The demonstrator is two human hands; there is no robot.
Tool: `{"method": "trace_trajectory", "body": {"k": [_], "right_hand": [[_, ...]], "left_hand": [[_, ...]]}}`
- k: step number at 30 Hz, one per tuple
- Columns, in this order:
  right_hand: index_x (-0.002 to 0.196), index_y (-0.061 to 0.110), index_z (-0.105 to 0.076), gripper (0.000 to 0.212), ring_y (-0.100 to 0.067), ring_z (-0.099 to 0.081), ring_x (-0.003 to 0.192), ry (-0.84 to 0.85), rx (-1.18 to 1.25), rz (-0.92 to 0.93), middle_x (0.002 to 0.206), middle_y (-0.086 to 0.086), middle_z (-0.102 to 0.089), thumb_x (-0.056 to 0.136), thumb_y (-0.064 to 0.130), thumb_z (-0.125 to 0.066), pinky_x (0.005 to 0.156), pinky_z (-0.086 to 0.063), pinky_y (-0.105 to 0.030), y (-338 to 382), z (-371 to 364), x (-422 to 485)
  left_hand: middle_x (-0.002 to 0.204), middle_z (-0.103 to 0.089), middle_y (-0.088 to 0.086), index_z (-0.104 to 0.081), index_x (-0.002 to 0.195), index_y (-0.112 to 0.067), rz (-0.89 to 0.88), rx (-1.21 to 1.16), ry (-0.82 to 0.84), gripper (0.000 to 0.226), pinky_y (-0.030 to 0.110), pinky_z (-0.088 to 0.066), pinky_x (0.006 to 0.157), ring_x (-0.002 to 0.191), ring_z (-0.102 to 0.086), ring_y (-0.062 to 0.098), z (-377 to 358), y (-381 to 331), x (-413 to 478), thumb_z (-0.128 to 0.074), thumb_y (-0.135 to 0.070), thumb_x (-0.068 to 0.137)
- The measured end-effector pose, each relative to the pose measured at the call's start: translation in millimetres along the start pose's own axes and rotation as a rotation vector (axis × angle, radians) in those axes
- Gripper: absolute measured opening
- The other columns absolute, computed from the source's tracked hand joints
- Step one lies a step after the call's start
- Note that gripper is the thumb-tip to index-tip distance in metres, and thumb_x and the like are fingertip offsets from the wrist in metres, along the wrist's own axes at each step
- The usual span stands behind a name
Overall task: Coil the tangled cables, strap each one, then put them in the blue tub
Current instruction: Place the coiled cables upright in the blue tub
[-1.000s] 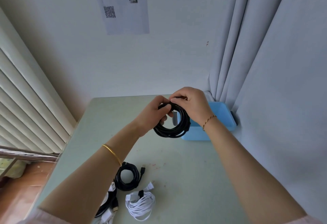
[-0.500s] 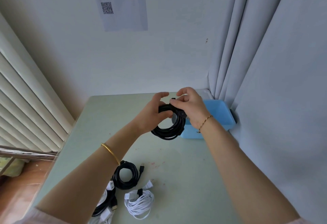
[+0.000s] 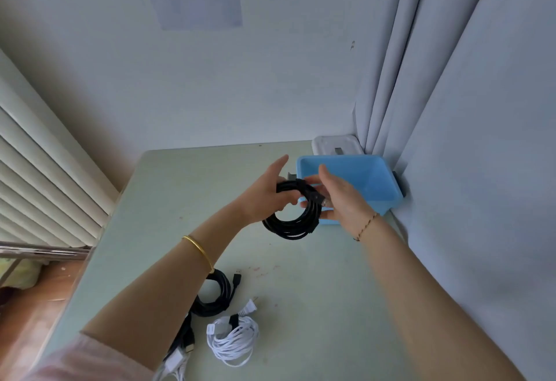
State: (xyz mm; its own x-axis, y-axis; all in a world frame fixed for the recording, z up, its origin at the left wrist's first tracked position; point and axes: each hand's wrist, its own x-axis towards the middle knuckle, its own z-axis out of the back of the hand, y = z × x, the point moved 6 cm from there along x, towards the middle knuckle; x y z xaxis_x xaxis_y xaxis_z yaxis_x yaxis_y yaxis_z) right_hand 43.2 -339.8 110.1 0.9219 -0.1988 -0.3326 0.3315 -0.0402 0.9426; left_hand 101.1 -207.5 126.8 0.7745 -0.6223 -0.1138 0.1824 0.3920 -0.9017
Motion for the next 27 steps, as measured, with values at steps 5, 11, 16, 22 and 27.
{"method": "trace_trajectory", "body": {"k": [5, 11, 16, 22, 27], "right_hand": [[0.105, 0.002, -0.063, 0.018, -0.017, -0.068, 0.072, 0.033, -0.143, 0.018, 0.086, -0.007, -0.069, 0.091, 0.012, -0.06, 0.068, -0.059, -0.035, -15, 17, 13], [0.083, 0.003, -0.061, 0.004, -0.025, -0.067, 0.065, -0.178, -0.326, -0.038, 0.091, -0.025, -0.067, 0.087, 0.004, -0.059, 0.063, -0.059, -0.04, -33, 70, 29], [0.078, 0.008, -0.062, 0.01, -0.027, -0.067, 0.067, -0.224, -0.282, -0.019, 0.088, -0.02, -0.069, 0.088, 0.007, -0.06, 0.066, -0.058, -0.045, -35, 83, 36], [0.081, 0.011, -0.061, 0.01, -0.023, -0.063, 0.067, -0.237, -0.214, 0.006, 0.08, -0.009, -0.066, 0.09, 0.009, -0.058, 0.062, -0.056, -0.039, -30, 76, 30], [0.078, 0.011, -0.059, 0.012, -0.022, -0.064, 0.066, -0.163, -0.16, 0.019, 0.078, -0.008, -0.066, 0.09, 0.008, -0.058, 0.057, -0.055, -0.035, -31, 31, 21]], "left_hand": [[0.096, -0.064, 0.007, -0.035, 0.139, -0.018, 0.148, -0.236, 0.06, 0.048, 0.033, -0.054, 0.074, 0.079, -0.062, 0.017, -22, 22, 31, -0.055, -0.015, 0.095], [0.122, -0.056, 0.007, -0.057, 0.127, -0.008, 0.13, 0.237, -0.007, 0.044, 0.031, -0.042, 0.096, 0.115, -0.052, 0.022, -33, 51, 74, -0.042, -0.002, 0.087], [0.126, -0.055, 0.005, -0.057, 0.124, -0.014, 0.046, 0.702, 0.259, 0.035, 0.036, -0.044, 0.098, 0.115, -0.052, 0.024, -71, 73, 93, -0.051, -0.007, 0.091], [0.121, -0.059, 0.002, -0.061, 0.123, -0.017, 0.098, 0.777, 0.262, 0.03, 0.036, -0.047, 0.095, 0.109, -0.056, 0.022, -52, 81, 73, -0.052, -0.018, 0.095], [0.128, -0.055, 0.0, -0.06, 0.126, -0.016, 0.184, 0.754, 0.285, 0.032, 0.026, -0.04, 0.093, 0.111, -0.054, 0.018, -12, 99, 10, -0.054, -0.017, 0.094]]}}
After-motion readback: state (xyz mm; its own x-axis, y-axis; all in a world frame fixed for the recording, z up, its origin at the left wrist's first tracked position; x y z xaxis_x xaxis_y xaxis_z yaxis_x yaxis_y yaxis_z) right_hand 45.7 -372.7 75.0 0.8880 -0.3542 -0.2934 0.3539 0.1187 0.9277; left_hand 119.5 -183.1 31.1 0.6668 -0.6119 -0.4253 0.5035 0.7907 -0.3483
